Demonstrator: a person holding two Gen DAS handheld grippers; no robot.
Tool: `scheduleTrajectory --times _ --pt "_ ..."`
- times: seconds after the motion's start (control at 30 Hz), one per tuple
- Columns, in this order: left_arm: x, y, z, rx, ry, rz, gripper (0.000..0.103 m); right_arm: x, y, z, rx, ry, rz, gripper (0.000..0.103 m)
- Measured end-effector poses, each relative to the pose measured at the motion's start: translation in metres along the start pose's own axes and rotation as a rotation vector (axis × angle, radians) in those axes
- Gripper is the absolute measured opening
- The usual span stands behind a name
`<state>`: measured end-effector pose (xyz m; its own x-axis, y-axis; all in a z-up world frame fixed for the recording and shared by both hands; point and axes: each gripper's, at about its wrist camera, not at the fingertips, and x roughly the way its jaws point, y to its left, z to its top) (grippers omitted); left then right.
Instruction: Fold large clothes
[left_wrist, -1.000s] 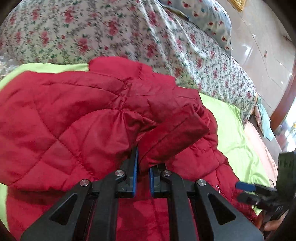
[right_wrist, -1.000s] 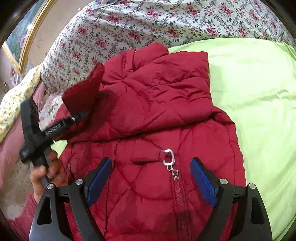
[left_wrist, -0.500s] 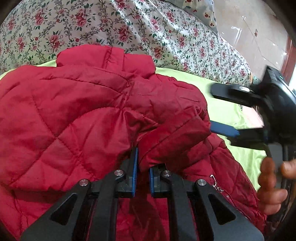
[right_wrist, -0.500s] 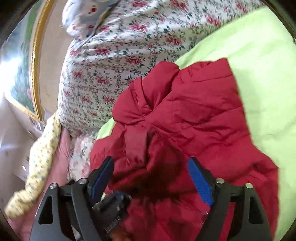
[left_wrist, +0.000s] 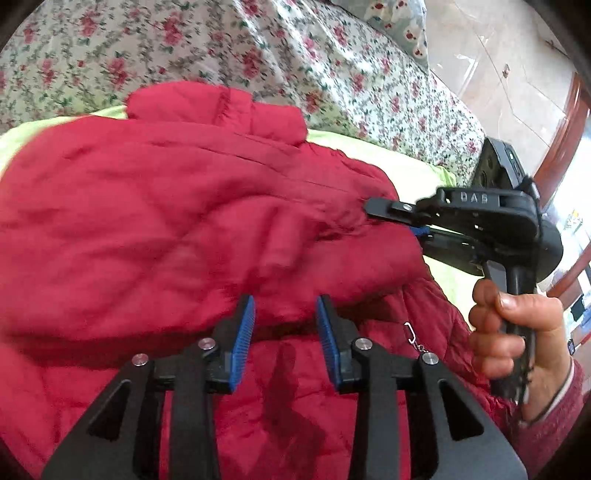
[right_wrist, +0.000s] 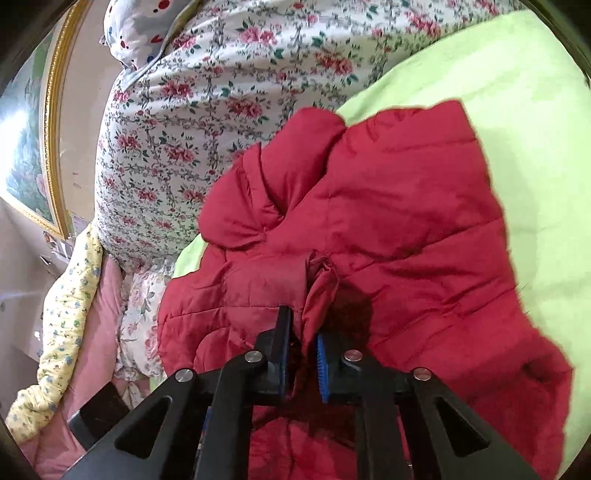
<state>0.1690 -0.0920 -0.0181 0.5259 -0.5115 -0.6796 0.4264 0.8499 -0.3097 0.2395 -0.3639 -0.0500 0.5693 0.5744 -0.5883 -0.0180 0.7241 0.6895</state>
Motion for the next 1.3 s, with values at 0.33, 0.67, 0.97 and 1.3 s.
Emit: scheduleTrajectory --times 0.33,0.67,0.97,1.3 --pt "-0.035 0.061 0.036 -0.072 -0.101 0.146 0.032 -0.019 -0.032 0.012 -0.013 -0.056 -0.108 0.009" --pt "0.013 0.116 0.026 -0.185 0.008 0.161 0.032 -0.028 -0.010 0.007 -0.117 -0.101 -0.212 0.022" --pt "0.015 0.105 0.026 -0.150 0.013 0.214 0.032 -0.021 0.077 -0.031 -0.480 -0.148 -0.299 0.040" --pt "-0.020 0.097 0.035 -0.062 -0.029 0.254 0.032 0.035 0.029 -0.039 -0.451 0.002 -0.451 0.035"
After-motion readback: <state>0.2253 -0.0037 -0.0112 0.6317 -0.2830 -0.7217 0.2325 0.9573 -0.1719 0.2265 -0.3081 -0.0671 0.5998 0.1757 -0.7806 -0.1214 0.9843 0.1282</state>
